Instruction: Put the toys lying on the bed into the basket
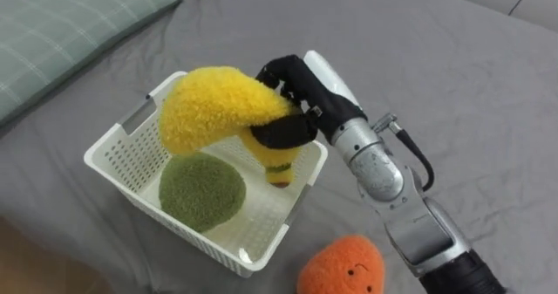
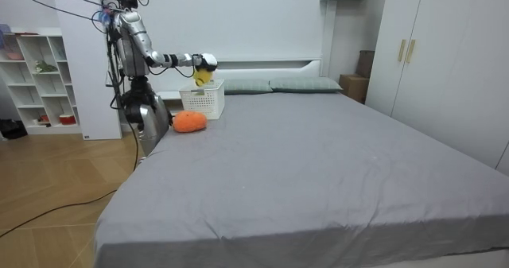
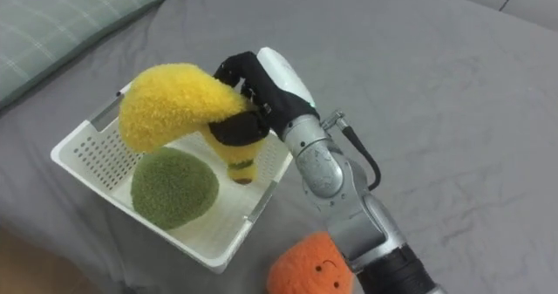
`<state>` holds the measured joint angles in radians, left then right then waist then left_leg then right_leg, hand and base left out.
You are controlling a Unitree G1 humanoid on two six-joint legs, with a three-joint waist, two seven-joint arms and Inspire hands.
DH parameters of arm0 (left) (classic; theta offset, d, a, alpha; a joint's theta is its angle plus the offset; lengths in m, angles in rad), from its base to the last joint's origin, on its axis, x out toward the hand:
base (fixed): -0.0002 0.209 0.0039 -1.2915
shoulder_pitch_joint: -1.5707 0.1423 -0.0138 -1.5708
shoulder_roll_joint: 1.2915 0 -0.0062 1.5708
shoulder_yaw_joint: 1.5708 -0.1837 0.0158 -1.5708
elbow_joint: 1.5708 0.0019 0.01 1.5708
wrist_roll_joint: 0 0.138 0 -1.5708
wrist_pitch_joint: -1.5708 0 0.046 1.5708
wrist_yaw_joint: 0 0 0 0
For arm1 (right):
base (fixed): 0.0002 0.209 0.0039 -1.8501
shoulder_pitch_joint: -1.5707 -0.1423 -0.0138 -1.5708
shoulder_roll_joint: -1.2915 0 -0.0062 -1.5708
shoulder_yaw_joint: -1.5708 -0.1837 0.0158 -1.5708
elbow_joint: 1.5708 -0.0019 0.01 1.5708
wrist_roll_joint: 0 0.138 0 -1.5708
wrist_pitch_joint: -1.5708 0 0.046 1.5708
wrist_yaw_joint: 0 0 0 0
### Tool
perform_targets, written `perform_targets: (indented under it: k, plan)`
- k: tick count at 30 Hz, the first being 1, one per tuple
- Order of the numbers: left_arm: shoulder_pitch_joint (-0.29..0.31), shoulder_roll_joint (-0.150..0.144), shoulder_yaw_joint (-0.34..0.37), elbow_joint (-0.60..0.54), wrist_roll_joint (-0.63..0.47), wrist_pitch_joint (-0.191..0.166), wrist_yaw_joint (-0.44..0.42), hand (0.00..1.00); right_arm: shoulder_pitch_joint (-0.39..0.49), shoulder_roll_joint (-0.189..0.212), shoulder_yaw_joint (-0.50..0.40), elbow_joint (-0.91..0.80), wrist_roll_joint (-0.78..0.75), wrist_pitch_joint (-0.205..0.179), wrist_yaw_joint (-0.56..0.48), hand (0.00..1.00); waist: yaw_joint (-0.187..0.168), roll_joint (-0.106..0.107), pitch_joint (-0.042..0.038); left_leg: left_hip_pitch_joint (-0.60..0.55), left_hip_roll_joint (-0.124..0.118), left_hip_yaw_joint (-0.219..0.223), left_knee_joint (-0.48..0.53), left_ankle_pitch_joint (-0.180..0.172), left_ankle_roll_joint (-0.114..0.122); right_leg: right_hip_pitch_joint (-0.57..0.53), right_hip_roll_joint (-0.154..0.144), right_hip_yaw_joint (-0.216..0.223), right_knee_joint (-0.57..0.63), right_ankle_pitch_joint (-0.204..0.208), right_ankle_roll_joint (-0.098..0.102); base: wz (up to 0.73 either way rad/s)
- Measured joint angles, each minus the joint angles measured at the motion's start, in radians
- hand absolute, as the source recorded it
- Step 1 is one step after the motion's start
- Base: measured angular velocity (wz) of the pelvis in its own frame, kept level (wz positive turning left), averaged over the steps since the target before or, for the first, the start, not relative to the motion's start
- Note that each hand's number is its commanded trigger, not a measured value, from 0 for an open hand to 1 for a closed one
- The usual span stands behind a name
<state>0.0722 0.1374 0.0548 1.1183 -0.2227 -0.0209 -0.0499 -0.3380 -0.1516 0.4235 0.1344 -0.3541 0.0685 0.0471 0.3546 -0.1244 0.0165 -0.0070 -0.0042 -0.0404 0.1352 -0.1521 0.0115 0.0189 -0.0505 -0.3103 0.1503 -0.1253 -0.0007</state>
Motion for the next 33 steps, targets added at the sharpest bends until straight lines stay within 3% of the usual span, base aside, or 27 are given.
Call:
perform_targets:
  k: [5, 6, 8, 18, 33]
  plan:
    - [0.002, 0.0, 0.001, -0.002, 0.0, 0.0, 0.001, 0.0, 0.0, 0.005, 0.003, 0.057, 0.0, 0.001, 0.0, 0.96, 0.022, -0.004, 0.0013, -0.004, -0.004, -0.012, 0.0, 0.0, 0.001, 0.0, -0.004, -0.008, 0.0, -0.001, 0.001, 0.07]
    - [0.001, 0.0, 0.001, -0.002, 0.0, 0.0, 0.001, 0.0, 0.0, 0.005, 0.004, 0.063, 0.0, 0.001, -0.001, 0.45, 0.022, -0.005, 0.001, -0.006, -0.005, -0.017, 0.0, 0.001, 0.001, 0.0, -0.005, -0.012, 0.0, -0.001, 0.002, 0.09]
    - [0.001, 0.0, 0.001, -0.002, 0.0, 0.0, 0.001, 0.0, 0.0, 0.004, 0.007, 0.071, 0.001, 0.001, -0.002, 0.0, 0.029, -0.005, 0.0011, -0.007, -0.006, -0.019, 0.0, 0.001, 0.001, 0.0, -0.006, -0.016, 0.0, -0.002, 0.004, 0.05]
    - [0.008, 0.004, 0.006, -0.011, 0.0, -0.001, 0.001, 0.0, -0.026, 0.019, 0.026, 0.147, -0.002, 0.0, -0.011, 0.0, 0.06, -0.014, 0.01, -0.018, -0.008, -0.031, 0.002, 0.001, 0.002, -0.001, -0.008, -0.036, -0.006, -0.004, 0.006, 0.03]
    - [0.024, 0.007, 0.02, -0.011, 0.0, -0.001, 0.003, 0.0, -0.026, 0.027, 0.026, 0.183, 0.0, -0.004, -0.049, 0.0, 0.059, -0.008, 0.016, -0.035, -0.014, -0.051, 0.021, 0.001, 0.002, 0.001, -0.012, -0.062, -0.013, -0.004, 0.006, 0.04]
